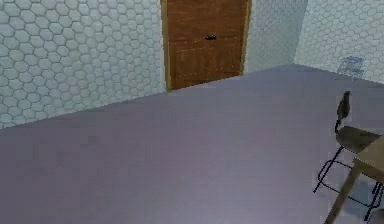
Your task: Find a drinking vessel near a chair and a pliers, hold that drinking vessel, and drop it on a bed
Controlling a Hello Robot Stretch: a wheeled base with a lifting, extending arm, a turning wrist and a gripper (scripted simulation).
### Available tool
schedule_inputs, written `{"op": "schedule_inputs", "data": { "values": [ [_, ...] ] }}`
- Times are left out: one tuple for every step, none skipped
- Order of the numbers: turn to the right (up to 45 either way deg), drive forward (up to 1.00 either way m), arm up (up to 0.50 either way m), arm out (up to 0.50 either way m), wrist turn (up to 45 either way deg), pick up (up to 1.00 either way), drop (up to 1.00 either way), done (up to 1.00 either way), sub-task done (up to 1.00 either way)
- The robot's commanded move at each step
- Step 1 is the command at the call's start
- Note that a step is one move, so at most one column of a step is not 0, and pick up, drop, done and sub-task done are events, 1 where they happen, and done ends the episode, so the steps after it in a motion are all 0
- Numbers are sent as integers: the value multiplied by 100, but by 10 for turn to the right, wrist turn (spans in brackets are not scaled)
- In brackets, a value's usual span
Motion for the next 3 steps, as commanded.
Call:
{"op": "schedule_inputs", "data": {
  "values": [
    [450,0,0,0,0,0,0,0,0],
    [450,0,0,0,0,0,0,0,0],
    [90,0,0,0,0,0,0,0,0]
  ]
}}
